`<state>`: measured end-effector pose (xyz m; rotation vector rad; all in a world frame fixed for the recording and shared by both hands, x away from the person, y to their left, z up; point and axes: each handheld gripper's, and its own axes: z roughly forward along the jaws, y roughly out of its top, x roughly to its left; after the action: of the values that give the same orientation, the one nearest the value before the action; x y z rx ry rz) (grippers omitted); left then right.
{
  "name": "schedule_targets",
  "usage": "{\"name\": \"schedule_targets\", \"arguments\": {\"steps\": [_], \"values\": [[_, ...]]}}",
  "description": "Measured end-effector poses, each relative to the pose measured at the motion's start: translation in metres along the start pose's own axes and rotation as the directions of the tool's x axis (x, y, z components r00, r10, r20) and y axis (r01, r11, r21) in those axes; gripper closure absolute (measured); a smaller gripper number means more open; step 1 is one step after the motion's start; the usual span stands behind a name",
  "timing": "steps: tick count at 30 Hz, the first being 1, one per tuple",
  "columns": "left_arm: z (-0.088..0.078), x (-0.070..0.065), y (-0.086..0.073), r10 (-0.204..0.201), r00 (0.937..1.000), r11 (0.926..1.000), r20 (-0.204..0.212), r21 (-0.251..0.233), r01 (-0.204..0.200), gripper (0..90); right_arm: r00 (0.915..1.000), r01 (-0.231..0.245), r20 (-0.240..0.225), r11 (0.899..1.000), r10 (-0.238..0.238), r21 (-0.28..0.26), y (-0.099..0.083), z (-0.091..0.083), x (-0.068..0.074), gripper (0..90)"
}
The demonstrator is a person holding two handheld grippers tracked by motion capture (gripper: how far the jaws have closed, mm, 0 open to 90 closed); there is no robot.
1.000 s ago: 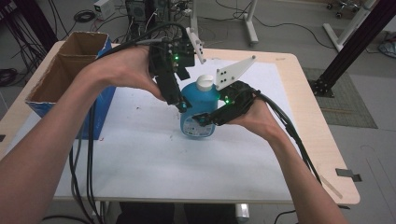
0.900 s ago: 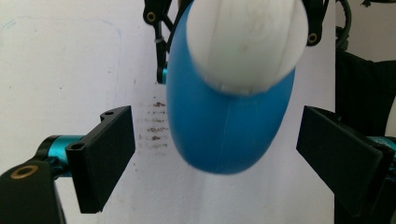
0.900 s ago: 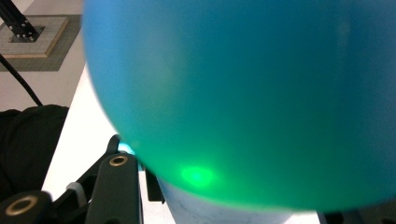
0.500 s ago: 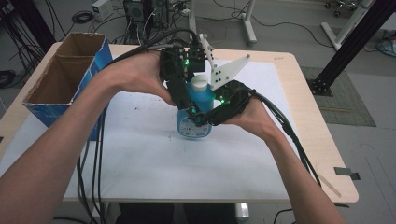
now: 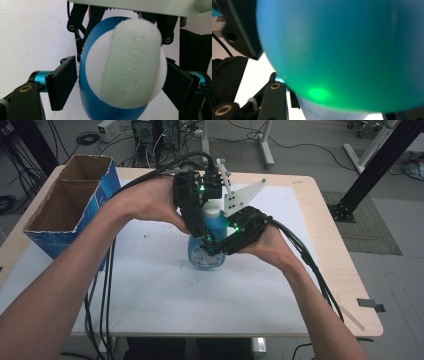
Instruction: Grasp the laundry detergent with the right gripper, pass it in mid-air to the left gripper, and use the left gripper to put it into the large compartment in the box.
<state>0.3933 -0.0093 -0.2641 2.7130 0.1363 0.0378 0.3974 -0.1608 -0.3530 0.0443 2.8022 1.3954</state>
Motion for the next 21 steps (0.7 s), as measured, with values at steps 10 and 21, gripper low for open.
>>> {"name": "schedule_targets", "arguments": {"steps": [10, 21], "values": [[-0.0004, -0.0018, 0.0023, 0.005, 1.0000, 1.0000, 0.002, 0.004, -0.005, 25.5, 1.0000, -0.001, 0.000, 1.000, 0.001, 0.004, 0.0000, 0.0003, 0.0004, 46.1], [0.0005, -0.0029, 0.0034, -0.002, 1.0000, 1.0000, -0.005, 0.007, 0.002, 30.7, 1.0000, 0.007, 0.000, 1.000, -0.007, 0.006, -0.0004, 0.0014, -0.0002, 46.0]]}}
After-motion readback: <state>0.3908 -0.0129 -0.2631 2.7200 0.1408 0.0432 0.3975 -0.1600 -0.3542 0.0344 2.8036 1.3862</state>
